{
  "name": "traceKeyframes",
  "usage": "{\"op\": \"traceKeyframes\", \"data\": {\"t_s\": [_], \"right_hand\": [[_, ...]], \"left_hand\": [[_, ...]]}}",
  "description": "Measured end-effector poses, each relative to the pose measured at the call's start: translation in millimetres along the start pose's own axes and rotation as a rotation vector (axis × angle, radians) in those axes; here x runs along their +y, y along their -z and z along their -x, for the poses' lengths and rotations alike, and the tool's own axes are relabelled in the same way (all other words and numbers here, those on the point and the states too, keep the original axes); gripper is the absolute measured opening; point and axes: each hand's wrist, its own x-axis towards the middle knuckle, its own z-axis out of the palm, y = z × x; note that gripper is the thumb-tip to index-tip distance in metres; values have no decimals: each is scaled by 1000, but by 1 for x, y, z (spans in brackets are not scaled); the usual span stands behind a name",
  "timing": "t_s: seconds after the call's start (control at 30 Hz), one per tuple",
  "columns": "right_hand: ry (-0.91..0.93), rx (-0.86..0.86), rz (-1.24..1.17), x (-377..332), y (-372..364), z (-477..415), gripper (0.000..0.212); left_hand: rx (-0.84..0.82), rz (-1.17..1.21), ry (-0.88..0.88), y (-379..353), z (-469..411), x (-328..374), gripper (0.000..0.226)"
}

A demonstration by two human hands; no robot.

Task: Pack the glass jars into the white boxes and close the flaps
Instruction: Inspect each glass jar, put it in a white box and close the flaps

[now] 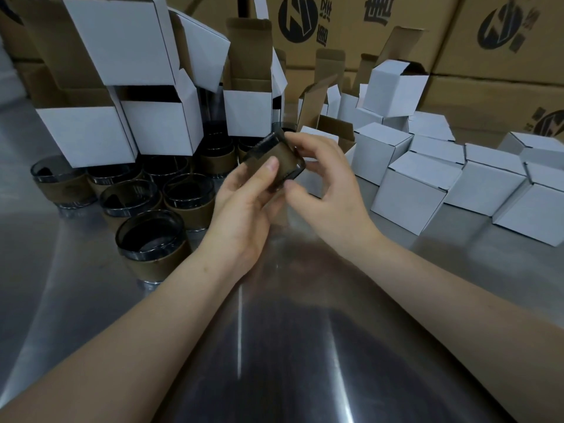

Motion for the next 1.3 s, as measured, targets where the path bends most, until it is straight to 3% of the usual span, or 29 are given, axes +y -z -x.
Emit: {"op": "traceKeyframes", "data": {"t_s": [0.17, 0.33, 0.57, 0.73, 0.93, 1.03, 1.17, 1.23, 1.3], "right_hand": [[-162, 95, -259, -7, 0, -4, 38], [-331, 83, -322, -5, 5, -11, 34], [-474, -172, -674, 4, 19, -26, 51], [-466, -416, -760, 5, 31, -28, 63], [-388, -481, -556, 3, 42, -36, 64], [-286, -394, -501, -2, 46, -40, 43], [-287, -35, -645, -5, 58, -54, 15], [-322, 136, -583, -1, 65, -57, 14], [-381, 203, -517, 6, 68, -57, 12]], "left_hand": [[38, 129, 58, 1, -2, 1, 31], [-1, 157, 64, 0, 1, -1, 43], [-54, 190, 140, 2, 1, 0, 43], [-110, 148, 200, 2, 0, -2, 48], [-156, 129, 239, 2, -1, -3, 54], [-137, 75, 175, 2, -2, -5, 51], [23, -79, 54, 2, -3, -5, 31], [67, -163, -17, 1, -2, -5, 17], [93, -271, -99, 0, -1, -7, 8]]}}
